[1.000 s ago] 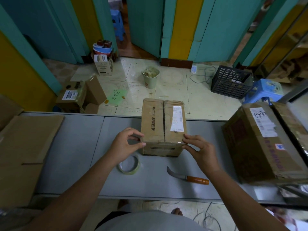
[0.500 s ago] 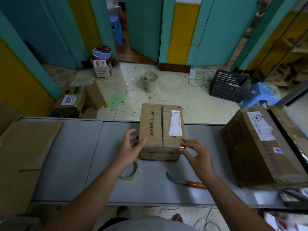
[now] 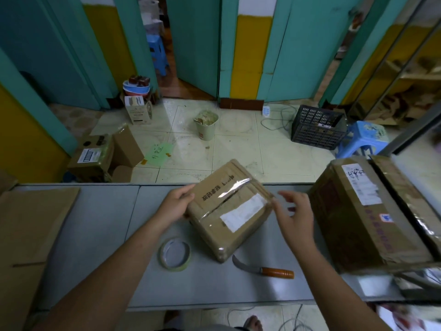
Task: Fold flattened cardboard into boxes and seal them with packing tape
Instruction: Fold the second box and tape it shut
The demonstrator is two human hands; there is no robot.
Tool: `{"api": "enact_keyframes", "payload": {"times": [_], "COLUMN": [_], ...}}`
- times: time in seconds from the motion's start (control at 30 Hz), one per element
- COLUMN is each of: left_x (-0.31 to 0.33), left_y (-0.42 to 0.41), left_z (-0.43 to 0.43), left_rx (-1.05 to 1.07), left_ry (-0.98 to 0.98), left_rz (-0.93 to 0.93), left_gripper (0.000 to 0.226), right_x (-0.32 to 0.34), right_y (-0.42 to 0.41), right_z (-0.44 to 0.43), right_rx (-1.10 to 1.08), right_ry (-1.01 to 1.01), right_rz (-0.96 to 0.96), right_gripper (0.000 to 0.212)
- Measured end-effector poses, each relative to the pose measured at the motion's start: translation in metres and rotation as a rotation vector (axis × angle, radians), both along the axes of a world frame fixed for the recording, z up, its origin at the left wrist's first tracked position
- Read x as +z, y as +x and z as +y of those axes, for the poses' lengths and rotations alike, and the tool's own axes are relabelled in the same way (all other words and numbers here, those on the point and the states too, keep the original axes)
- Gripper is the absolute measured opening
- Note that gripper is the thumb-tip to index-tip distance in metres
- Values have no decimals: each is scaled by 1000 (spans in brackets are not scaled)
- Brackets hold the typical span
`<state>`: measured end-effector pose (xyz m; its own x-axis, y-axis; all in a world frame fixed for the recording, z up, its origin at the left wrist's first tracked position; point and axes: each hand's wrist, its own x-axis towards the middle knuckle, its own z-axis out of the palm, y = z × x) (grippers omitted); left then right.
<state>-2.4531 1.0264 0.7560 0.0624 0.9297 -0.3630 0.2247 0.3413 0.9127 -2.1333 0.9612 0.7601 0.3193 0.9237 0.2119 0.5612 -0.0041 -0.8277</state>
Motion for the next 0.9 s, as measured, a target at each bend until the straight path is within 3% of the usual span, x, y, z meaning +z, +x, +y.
{"api": "enact_keyframes", "payload": {"times": [0.07,0.13,0.2,0.33,0.43,0.6,0.77,0.83,0.9], "left_x": [2,1,0,-1,-1,-9,-14,-13,-13], "left_y": [-2,0,2,5,9,18,23,17,11], "left_z": [11,18,22,22,2,-62,-65,-51,-40], "left_rx": [-86,-154,-166,-22,194,290,296,279,226], "left_ry": [27,37,68,182,146,-8,75,106,122], "left_rz": [74,100,125,149,88,-48,-31,-6,1], "left_gripper": [40,39,38,35,56,79,61,51,44], "right_x": [1,2,0,-3,-6,-9,-12,-10,-8], "right_y": [8,8,3,-8,-15,-32,-45,-40,-33], "right_z": [12,19,22,16,8,-6,-16,-14,-8], "right_rx": [-46,46,135,78,20,-94,-115,-116,-119], "right_ry": [-127,-300,-397,-368,-354,-377,-419,-469,-510], "right_rz": [52,110,121,228,289,566,700,848,982], "right_gripper": [40,49,37,25,23,49,82,80,63]}}
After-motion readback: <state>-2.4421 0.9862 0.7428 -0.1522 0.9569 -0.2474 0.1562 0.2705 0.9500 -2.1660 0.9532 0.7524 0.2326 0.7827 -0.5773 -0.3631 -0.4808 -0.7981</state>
